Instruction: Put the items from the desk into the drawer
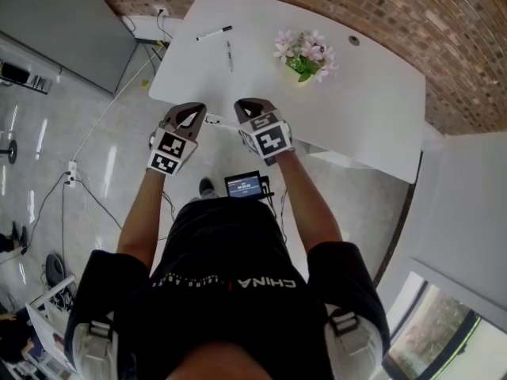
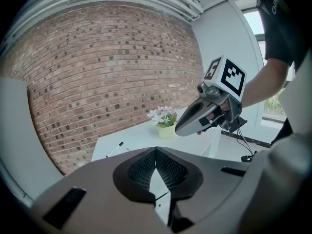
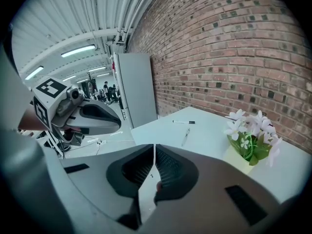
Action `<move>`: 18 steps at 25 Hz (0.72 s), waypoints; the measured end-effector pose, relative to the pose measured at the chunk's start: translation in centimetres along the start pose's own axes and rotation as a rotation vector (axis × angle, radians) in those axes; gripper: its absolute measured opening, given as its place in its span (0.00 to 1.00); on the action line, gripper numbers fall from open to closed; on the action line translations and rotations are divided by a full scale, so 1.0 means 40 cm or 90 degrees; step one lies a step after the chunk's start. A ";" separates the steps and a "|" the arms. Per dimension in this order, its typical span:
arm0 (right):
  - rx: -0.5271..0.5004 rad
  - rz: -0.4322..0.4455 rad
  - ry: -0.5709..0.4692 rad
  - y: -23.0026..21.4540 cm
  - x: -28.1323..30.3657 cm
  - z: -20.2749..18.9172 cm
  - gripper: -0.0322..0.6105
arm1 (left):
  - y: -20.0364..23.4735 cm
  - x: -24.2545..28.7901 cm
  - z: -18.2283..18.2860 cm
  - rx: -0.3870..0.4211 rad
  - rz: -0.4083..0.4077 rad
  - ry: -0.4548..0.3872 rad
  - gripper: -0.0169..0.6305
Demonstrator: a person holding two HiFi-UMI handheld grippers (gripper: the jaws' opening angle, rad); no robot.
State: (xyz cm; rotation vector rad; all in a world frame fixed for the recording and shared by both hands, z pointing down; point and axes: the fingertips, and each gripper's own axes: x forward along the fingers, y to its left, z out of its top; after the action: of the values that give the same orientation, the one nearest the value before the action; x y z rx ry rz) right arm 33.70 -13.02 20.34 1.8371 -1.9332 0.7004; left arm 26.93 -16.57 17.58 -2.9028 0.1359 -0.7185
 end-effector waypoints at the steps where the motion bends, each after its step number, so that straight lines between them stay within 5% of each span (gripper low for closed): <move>1: 0.002 0.001 0.003 -0.008 0.011 -0.001 0.08 | 0.006 0.006 -0.002 -0.002 0.001 0.001 0.05; 9: 0.032 -0.008 0.020 -0.094 0.158 0.001 0.08 | 0.073 0.074 -0.023 -0.021 0.002 0.011 0.05; 11: 0.046 -0.007 0.027 -0.119 0.210 0.000 0.17 | 0.095 0.098 -0.028 -0.026 0.002 0.011 0.05; 18: 0.083 -0.027 0.050 -0.199 0.397 -0.015 0.24 | 0.163 0.173 -0.076 -0.047 -0.011 0.015 0.05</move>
State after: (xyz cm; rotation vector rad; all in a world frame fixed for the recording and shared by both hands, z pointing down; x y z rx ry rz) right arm 40.47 -25.60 30.92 1.8909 -1.8314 0.8897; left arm 31.26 -24.21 22.31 -2.9698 0.1432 -0.7654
